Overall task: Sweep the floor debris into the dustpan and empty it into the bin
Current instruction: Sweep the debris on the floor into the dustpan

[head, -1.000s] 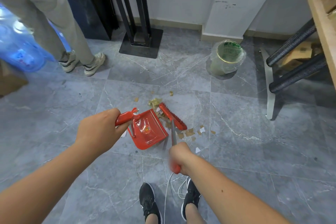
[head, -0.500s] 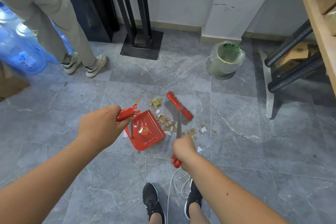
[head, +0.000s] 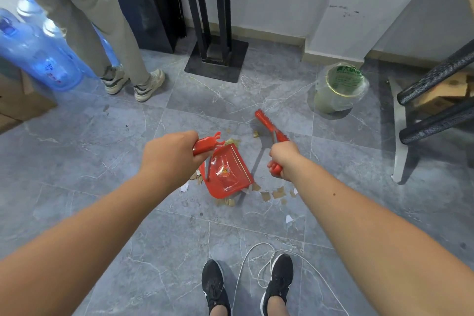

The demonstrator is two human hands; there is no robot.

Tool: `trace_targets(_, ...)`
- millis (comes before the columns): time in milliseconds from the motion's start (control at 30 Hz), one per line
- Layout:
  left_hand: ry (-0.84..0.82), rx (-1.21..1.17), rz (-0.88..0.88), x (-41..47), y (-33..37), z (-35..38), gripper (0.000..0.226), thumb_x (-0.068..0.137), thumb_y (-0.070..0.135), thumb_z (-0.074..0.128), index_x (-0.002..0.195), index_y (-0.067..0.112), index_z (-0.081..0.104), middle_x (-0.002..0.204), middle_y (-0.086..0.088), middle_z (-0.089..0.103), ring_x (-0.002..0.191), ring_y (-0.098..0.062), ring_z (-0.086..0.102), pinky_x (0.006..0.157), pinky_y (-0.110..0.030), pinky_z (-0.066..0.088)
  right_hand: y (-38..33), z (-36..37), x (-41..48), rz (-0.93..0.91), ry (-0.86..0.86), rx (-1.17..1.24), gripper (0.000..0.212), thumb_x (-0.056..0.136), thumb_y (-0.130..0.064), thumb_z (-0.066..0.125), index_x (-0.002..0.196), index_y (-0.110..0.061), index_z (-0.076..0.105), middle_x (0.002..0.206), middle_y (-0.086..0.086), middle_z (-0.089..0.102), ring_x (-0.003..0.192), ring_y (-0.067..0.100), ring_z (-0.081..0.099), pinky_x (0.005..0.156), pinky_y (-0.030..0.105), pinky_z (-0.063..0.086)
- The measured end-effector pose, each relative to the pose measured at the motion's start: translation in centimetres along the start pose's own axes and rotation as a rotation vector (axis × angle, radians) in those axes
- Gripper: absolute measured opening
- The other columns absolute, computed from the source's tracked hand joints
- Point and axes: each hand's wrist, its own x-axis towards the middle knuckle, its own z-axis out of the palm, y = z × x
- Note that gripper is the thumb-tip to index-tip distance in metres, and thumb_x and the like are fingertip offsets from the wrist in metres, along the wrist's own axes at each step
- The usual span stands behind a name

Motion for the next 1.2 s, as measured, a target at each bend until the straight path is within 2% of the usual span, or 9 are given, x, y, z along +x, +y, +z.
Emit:
trace_targets(167, 0.002, -0.008, -0.057, -0.2, -2.4, 0.5, 0.047, 0.09, 0.065, 0.057, 0.071, 0.024, 0.045, 0.06, 0.008, 0.046, 0.058, -0.02, 0.05, 0.049, -0.028, 0.032, -2.2, 2.1, 2.0, 0.03, -0.043, -0.125, 0.019, 0.095, -0.003, 0.032, 0.103, -0.006, 0.049, 0.068, 0.011, 0.047, 0.044, 0.015, 0.034, 0.033, 0.012, 0.029)
trace_targets(267, 0.001, -0.001, -0.104, -1.0, -4.5, 0.9, 0.048, 0.089, 0.067, 0.056, 0.071, 0.024, 0.047, 0.059, 0.008, 0.047, 0.055, -0.018, 0.047, 0.046, -0.028, 0.028, -2.2, 4.0, 2.2, 0.02, -0.094, -0.195, 0.024, 0.094, -0.001, 0.028, 0.105, -0.006, 0.049, 0.065, 0.009, 0.044, 0.041, 0.014, 0.033, 0.034, 0.012, 0.029)
trace_targets(367, 0.016, 0.0, -0.154, -1.9, -6.7, 1.0, 0.048, 0.088, 0.069, 0.057, 0.07, 0.024, 0.048, 0.058, 0.01, 0.047, 0.052, -0.016, 0.045, 0.046, -0.027, 0.026, -1.5, 6.8, 1.4, -0.028, -0.156, -0.287, 0.025, 0.093, 0.002, 0.028, 0.106, -0.005, 0.048, 0.066, 0.009, 0.043, 0.031, 0.011, 0.031, 0.036, 0.013, 0.029)
trace_targets(500, 0.027, -0.004, -0.25, -3.5, -9.7, 0.8, 0.05, 0.086, 0.067, 0.06, 0.066, 0.025, 0.045, 0.057, 0.01, 0.045, 0.055, -0.02, 0.046, 0.048, -0.028, 0.028, -0.7, 10.3, -0.3, -0.039, -0.222, -0.378, 0.023, 0.092, 0.006, 0.028, 0.092, -0.006, 0.048, 0.061, 0.009, 0.043, 0.022, 0.009, 0.028, 0.04, 0.015, 0.029)
trace_targets(667, 0.042, -0.017, -0.337, -5.9, -12.6, 0.3, 0.051, 0.087, 0.065, 0.061, 0.061, 0.027, 0.038, 0.057, 0.009, 0.043, 0.057, -0.023, 0.045, 0.049, -0.028, 0.026, 0.6, 13.3, -0.8, -0.063, -0.267, -0.431, 0.033, 0.091, 0.004, 0.025, 0.113, -0.005, 0.049, 0.07, 0.012, 0.044, 0.021, 0.011, 0.029, 0.037, 0.014, 0.031)
trace_targets(833, 0.045, -0.006, -0.391, -8.1, -14.8, 0.1, 0.049, 0.086, 0.067, 0.06, 0.065, 0.026, 0.043, 0.059, 0.009, 0.046, 0.059, -0.023, 0.049, 0.051, -0.028, 0.033, 2.4, 15.0, -1.2, -0.075, -0.306, -0.562, 0.024, 0.092, 0.003, 0.028, 0.108, -0.004, 0.045, 0.072, 0.013, 0.046, 0.021, 0.012, 0.033, 0.036, 0.014, 0.03)
trace_targets(1000, 0.088, 0.0, -0.433, -10.4, -16.6, -0.2, 0.048, 0.086, 0.066, 0.061, 0.068, 0.022, 0.051, 0.06, 0.007, 0.049, 0.059, -0.025, 0.05, 0.052, -0.03, 0.035, 4.9, 15.1, -2.7, -0.097, -0.331, -0.65, 0.014, 0.095, -0.001, 0.032, 0.1, -0.006, 0.045, 0.074, 0.013, 0.045, 0.029, 0.013, 0.035, 0.036, 0.017, 0.03)
trace_targets(1100, 0.11, -0.017, -0.482, -11.9, -17.4, -0.7, 0.05, 0.086, 0.065, 0.062, 0.069, 0.019, 0.054, 0.061, 0.004, 0.051, 0.061, -0.026, 0.047, 0.053, -0.031, 0.035, 6.7, 15.0, -3.3, -0.096, -0.33, -0.701, 0.023, 0.092, 0.004, 0.03, 0.11, -0.004, 0.043, 0.077, 0.012, 0.045, 0.042, 0.017, 0.039, 0.037, 0.018, 0.03)
trace_targets(1200, 0.134, -0.035, -0.507, -13.5, -18.1, -1.4, 0.048, 0.087, 0.064, 0.062, 0.072, 0.018, 0.058, 0.063, 0.003, 0.055, 0.062, -0.026, 0.05, 0.052, -0.03, 0.032, 8.3, 14.6, -4.5, -0.083, -0.344, -0.752, 0.027, 0.092, 0.004, 0.03, 0.115, -0.005, 0.041, 0.075, 0.01, 0.043, 0.046, 0.018, 0.039, 0.037, 0.018, 0.028)
